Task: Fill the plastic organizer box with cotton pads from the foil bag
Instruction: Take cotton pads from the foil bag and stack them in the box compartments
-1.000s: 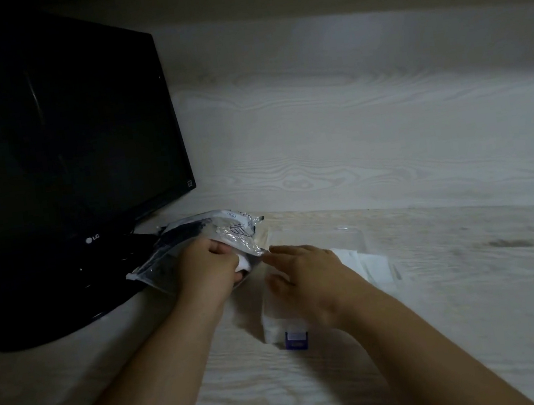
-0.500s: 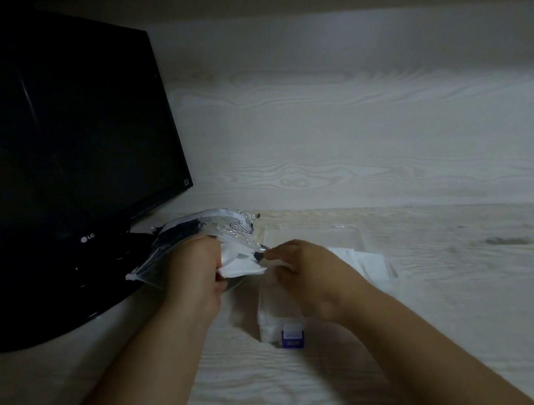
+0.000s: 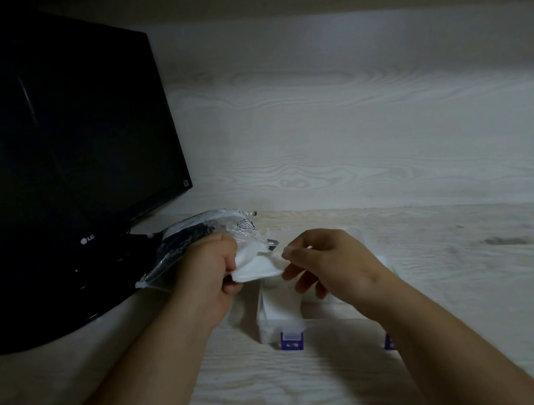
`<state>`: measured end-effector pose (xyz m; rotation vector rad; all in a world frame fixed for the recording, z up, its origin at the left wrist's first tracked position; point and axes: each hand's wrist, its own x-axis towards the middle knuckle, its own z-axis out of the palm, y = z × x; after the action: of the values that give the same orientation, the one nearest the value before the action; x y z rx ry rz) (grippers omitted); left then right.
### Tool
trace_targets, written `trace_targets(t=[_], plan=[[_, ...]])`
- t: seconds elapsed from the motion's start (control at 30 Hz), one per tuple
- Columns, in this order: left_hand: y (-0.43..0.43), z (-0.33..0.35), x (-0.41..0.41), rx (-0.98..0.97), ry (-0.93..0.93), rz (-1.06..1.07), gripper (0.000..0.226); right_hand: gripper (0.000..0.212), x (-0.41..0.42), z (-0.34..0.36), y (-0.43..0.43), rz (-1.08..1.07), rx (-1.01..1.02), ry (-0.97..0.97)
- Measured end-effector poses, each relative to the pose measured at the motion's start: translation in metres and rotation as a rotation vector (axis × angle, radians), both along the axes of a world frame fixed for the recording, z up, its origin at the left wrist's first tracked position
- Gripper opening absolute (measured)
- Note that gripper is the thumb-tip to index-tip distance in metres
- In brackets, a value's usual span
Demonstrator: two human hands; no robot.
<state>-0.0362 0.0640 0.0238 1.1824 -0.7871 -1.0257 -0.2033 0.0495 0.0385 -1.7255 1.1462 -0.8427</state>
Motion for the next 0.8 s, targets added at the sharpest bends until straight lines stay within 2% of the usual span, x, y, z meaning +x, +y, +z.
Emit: trace_targets(t=[0.17, 0.27, 0.4, 0.57, 0.7, 0.8], plan=[[0.000, -0.001, -0.002, 0.030, -0.079, -0.014, 0.026, 0.014, 0.007, -0.001, 0.007, 0.117, 0.209, -0.196], [-0.003, -0.004, 0.000, 0.108, -0.187, 0.024, 0.027, 0.010, 0.011, -0.006, 0.006, 0.099, 0.142, -0.192], [-0.004, -0.001, -0.001, 0.198, -0.392, 0.090, 0.015, 0.011, 0.012, -0.009, 0.004, 0.079, 0.093, -0.153], [-0.013, 0.000, 0.005, 0.320, -0.409, 0.116, 0.013, 0.011, 0.011, -0.011, 0.004, 0.075, 0.101, -0.125], [-0.007, -0.008, 0.005, 0.225, -0.381, 0.103, 0.009, 0.011, 0.011, -0.013, 0.003, 0.083, 0.109, -0.121], [-0.004, -0.009, 0.004, 0.211, -0.360, 0.056, 0.016, 0.011, 0.011, -0.014, 0.001, 0.069, 0.081, -0.113]])
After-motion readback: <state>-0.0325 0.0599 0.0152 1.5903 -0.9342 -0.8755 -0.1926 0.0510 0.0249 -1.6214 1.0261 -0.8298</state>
